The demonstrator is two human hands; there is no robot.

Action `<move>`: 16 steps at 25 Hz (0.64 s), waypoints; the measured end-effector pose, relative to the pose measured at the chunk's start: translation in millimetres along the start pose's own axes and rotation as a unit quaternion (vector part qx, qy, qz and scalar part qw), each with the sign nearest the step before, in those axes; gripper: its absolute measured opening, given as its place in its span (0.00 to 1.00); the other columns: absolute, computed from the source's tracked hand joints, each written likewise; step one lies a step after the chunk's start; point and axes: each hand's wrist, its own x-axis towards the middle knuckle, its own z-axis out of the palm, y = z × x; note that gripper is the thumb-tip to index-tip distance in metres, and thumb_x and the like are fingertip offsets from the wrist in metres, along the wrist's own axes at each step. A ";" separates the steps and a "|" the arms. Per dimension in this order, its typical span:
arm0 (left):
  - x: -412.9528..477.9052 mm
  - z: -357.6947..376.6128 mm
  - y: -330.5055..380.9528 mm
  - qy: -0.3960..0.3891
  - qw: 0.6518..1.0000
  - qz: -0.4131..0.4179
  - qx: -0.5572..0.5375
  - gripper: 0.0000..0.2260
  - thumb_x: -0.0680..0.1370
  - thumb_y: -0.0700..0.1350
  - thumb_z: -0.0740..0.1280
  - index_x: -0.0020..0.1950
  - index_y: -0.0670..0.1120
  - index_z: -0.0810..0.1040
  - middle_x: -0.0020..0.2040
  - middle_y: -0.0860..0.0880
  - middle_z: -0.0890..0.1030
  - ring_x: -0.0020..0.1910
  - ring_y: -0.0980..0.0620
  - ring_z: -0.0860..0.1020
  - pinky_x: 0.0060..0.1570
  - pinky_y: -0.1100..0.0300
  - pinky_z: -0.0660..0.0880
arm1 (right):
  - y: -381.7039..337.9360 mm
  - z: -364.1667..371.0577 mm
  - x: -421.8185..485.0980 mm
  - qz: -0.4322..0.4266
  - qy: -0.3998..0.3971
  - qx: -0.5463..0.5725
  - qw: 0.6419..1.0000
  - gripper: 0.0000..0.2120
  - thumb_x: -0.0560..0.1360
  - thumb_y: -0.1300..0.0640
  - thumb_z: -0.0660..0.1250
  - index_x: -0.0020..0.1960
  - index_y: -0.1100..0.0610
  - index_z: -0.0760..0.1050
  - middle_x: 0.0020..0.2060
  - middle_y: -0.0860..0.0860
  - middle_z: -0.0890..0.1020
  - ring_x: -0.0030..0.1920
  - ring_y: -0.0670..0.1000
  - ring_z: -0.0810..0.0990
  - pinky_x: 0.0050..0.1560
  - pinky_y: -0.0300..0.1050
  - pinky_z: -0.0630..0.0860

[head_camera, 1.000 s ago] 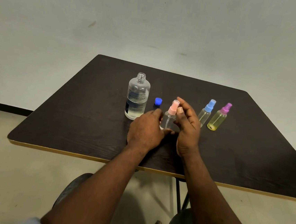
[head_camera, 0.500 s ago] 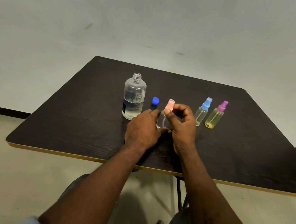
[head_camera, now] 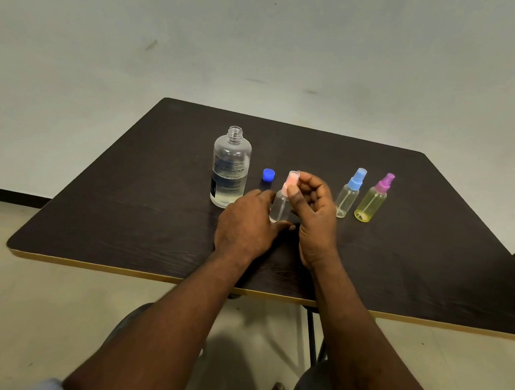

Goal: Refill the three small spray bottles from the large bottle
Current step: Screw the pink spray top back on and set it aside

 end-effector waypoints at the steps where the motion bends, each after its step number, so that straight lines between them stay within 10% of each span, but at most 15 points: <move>1: 0.2 0.0 0.0 -0.003 1.000 0.001 0.000 0.19 0.71 0.66 0.74 0.55 0.57 0.79 0.46 0.57 0.78 0.44 0.53 0.79 0.43 0.50 0.80 | -0.2 0.8 -0.4 0.007 -0.019 0.003 1.000 0.12 0.81 0.55 0.70 0.64 0.50 0.80 0.62 0.52 0.84 0.63 0.52 0.83 0.58 0.47 0.82; 5: 0.8 1.3 0.4 -0.014 1.000 -0.001 0.002 0.17 0.72 0.65 0.74 0.53 0.57 0.78 0.44 0.57 0.76 0.41 0.55 0.77 0.40 0.55 0.76 | 3.4 1.5 0.5 0.014 -0.019 -0.073 0.997 0.12 0.83 0.55 0.68 0.64 0.57 0.83 0.59 0.48 0.85 0.61 0.51 0.84 0.62 0.62 0.81; 12: 1.0 0.0 3.7 -0.020 1.000 -0.007 0.002 0.14 0.75 0.62 0.74 0.53 0.56 0.79 0.46 0.56 0.78 0.43 0.55 0.78 0.41 0.54 0.78 | 2.8 2.9 -2.4 -0.068 0.045 -0.189 0.979 0.06 0.77 0.54 0.75 0.52 0.45 0.83 0.52 0.45 0.85 0.55 0.50 0.84 0.57 0.61 0.81; 16: -1.5 -0.3 4.0 0.004 0.999 -0.024 0.021 0.09 0.77 0.53 0.73 0.53 0.51 0.79 0.44 0.55 0.77 0.41 0.52 0.77 0.37 0.56 0.71 | 4.7 6.7 -6.3 -0.032 0.013 -0.203 0.979 0.19 0.72 0.47 0.79 0.61 0.48 0.81 0.53 0.45 0.86 0.57 0.48 0.84 0.60 0.54 0.81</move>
